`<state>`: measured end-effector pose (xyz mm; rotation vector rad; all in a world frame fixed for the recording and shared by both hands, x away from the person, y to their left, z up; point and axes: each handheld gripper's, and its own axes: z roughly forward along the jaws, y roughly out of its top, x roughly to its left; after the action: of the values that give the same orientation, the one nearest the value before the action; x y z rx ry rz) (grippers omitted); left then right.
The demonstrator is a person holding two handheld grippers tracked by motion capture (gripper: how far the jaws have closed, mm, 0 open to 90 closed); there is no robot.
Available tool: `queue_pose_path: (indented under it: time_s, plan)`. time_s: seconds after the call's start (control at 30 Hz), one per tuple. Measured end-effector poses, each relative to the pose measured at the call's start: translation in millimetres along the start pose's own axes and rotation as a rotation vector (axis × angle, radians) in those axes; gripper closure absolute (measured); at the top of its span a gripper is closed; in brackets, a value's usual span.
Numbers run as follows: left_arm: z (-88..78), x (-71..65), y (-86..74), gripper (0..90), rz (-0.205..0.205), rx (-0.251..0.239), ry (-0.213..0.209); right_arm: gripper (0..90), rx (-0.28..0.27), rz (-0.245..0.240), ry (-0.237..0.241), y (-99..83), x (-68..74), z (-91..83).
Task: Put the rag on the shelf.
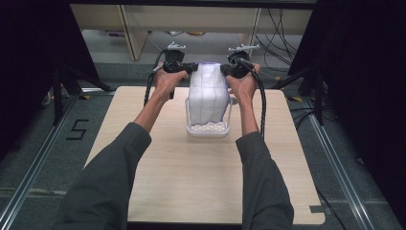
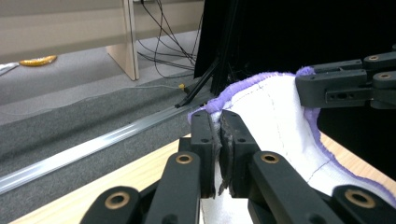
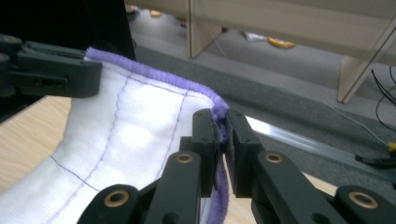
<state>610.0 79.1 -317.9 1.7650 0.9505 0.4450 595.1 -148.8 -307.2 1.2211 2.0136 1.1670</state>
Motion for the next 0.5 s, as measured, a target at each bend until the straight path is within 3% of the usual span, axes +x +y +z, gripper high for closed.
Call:
queue_pose_path:
  time_s: [0.2,0.23,0.37,0.43,0.5]
  plan:
    - [4.5,0.2,-7.3,84.0,-0.002,0.034,-0.004,82.7,0.062,-0.017,-0.002,-7.2,-1.0,6.2]
    - [5.6,0.4,-8.8,84.1,-0.003,0.036,-0.004,82.5,0.061,-0.045,-0.001,-7.9,-3.1,8.2]
    - [7.5,0.5,-13.2,83.7,-0.004,0.056,0.005,81.8,0.098,-0.019,-0.006,-11.7,-1.0,11.7]
    - [7.7,-0.5,-15.7,83.3,-0.004,0.057,0.001,81.6,0.096,-0.042,-0.01,-13.5,-2.7,14.7]
    - [7.9,-1.0,-17.8,82.5,0.007,0.074,0.0,80.4,0.127,-0.012,-0.01,-16.0,-2.6,15.4]
